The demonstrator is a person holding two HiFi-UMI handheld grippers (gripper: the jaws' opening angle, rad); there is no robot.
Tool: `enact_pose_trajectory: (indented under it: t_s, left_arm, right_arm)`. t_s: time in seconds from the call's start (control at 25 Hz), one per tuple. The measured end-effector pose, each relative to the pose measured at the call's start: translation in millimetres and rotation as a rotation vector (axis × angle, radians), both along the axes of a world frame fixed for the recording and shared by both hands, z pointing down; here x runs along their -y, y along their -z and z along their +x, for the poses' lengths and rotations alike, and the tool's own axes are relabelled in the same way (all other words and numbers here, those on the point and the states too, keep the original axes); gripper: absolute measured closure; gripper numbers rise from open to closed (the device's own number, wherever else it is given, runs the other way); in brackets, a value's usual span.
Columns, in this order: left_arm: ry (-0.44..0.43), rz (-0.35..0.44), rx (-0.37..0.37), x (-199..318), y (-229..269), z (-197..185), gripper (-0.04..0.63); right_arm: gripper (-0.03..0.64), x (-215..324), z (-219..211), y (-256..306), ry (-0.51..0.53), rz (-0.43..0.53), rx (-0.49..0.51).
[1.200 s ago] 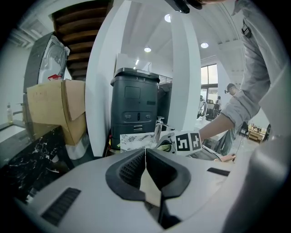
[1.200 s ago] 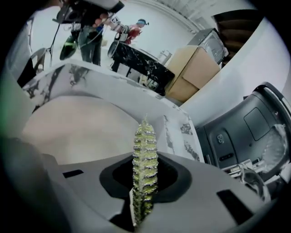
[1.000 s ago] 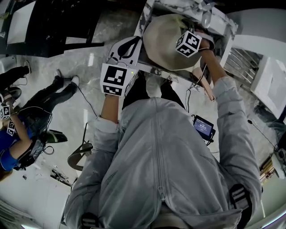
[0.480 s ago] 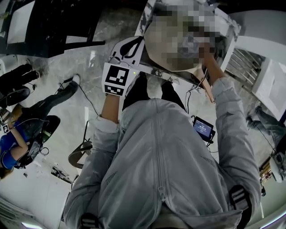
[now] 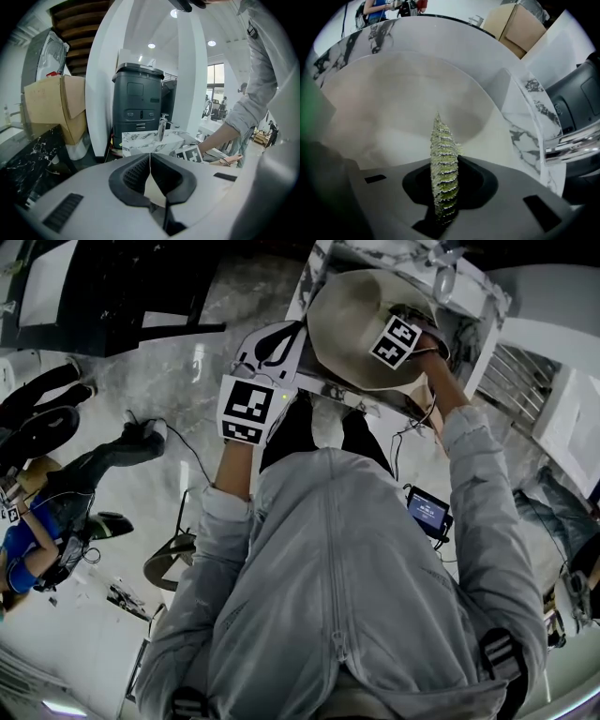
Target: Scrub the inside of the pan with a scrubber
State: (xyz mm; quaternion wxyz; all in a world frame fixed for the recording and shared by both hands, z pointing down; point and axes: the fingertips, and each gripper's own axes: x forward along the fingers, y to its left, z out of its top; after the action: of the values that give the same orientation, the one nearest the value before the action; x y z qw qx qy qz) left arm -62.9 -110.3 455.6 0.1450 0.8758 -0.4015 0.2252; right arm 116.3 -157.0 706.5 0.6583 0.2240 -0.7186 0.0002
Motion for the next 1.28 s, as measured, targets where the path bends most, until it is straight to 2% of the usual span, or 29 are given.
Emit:
enact_pose_trajectory:
  t_s: [0.32,0.48,0.64,0.8,0.92,1.04,1.28]
  left_arm:
    - [-0.002,-0.002,-0.003,-3,0,0,0.572]
    - [-0.009,0.005,-0.009,-6,3,3,0.572]
    - [-0.012,0.011,-0.014,-7,5,4,0.572]
    - [-0.011,0.016,-0.015,-8,8,4,0.571]
    - [-0.012,0.02,-0.014,-10,10,4,0.572]
    - [-0.015,0.025,-0.016,-11,13,5,0.572]
    - [-0.01,0.029,-0.023,-13,16,3,0.571]
  right_arm:
    - [0.532,-25,-15,-9,-0.161,-0.297,0.113]
    - [0.532,-38,-6,1,-0.185,-0.381,0.056]
    - [0.534,-67,-31,2,-0.168,-0.509,0.163]
    - [0.534,-105,-46,8,-0.147,-0.663,0.206]
    - [0.532,-140,-60,16,-0.093,-0.799,0.23]
    - [0.534,-157,-65,20,-0.048,-0.848,0.237]
    - [0.532,-164,-73,45,-0.062,-0.953,0.335]
